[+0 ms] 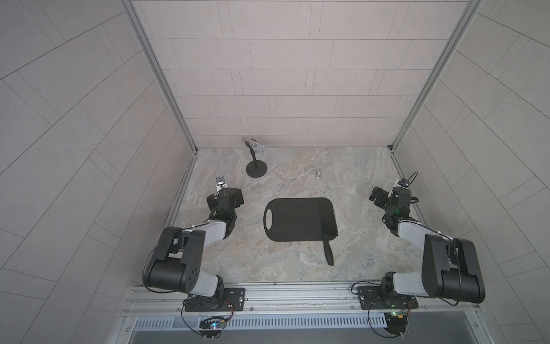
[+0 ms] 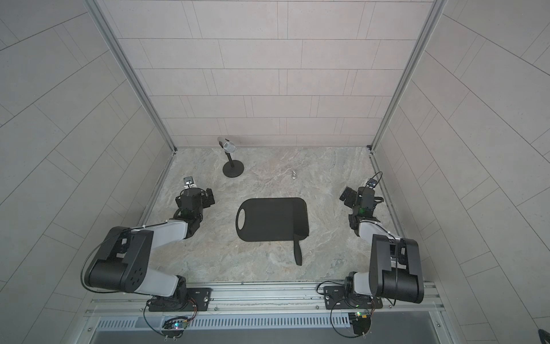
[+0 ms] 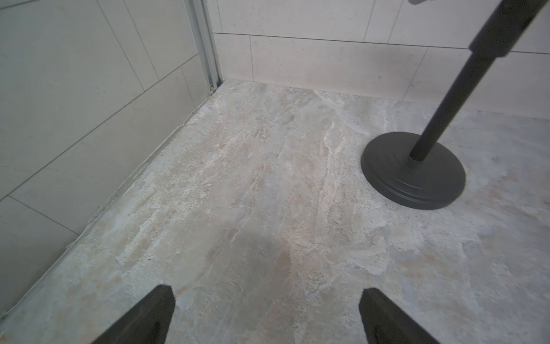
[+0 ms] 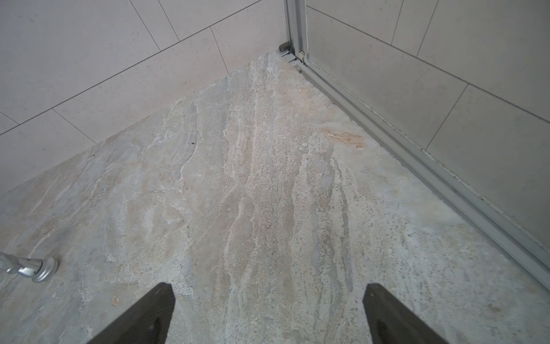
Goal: Align the knife with the edge of the cutting board
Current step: Reset both arms
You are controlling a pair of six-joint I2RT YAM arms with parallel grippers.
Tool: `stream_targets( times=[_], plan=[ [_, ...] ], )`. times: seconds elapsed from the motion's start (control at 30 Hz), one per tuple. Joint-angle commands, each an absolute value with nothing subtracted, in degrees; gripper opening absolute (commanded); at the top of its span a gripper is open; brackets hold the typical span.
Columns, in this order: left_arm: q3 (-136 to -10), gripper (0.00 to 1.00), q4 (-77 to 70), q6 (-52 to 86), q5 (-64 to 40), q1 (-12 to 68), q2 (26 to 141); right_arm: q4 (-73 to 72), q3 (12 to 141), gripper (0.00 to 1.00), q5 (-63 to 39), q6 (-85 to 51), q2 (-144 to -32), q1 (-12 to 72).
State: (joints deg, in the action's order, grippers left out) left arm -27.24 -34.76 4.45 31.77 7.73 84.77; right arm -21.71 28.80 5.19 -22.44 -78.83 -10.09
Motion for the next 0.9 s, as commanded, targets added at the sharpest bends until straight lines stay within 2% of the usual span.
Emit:
stream_targets(
  times=[0.0, 0.1, 0.2, 0.4, 0.5, 0.6, 0.7, 0.87],
  plan=[
    [-25.19, 1.00, -42.70, 2.57, 26.98, 7.37, 86.32, -27.29, 27.97, 1.00, 5.06, -18.99, -80.03, -9.74],
    [-23.70, 1.00, -46.95, 1.68, 23.84, 6.77, 88.45, -31.66, 25.35, 1.00, 5.77, -17.18, -78.71, -8.88],
    [-24.83, 1.00, -44.47, 2.09, 20.15, 5.33, 88.58, -40.45, 20.93, 1.00, 7.53, -15.24, -77.85, -7.39],
    [-25.66, 1.00, -42.89, 2.50, 17.66, 4.11, 88.83, -46.69, 21.09, 1.00, 9.11, -8.44, -83.95, -1.67],
    [-25.58, 1.00, -42.94, 2.55, 17.70, 4.12, 88.64, -55.95, 20.20, 1.00, 11.31, -5.58, -89.72, 0.58],
    [-25.34, 1.00, -43.25, 2.42, 17.65, 4.13, 88.39, -45.40, 22.96, 1.00, 12.18, -6.89, -86.55, 0.61],
    [-24.97, 1.00, -43.50, 2.29, 17.48, 4.11, 87.94, -50.37, 21.59, 1.00, 11.70, -5.98, -88.01, 0.68],
    [-24.88, 1.00, -43.59, 2.22, 17.35, 4.11, 87.95, -47.49, 22.51, 1.00, 12.14, -6.83, -87.15, 0.62]
  ],
)
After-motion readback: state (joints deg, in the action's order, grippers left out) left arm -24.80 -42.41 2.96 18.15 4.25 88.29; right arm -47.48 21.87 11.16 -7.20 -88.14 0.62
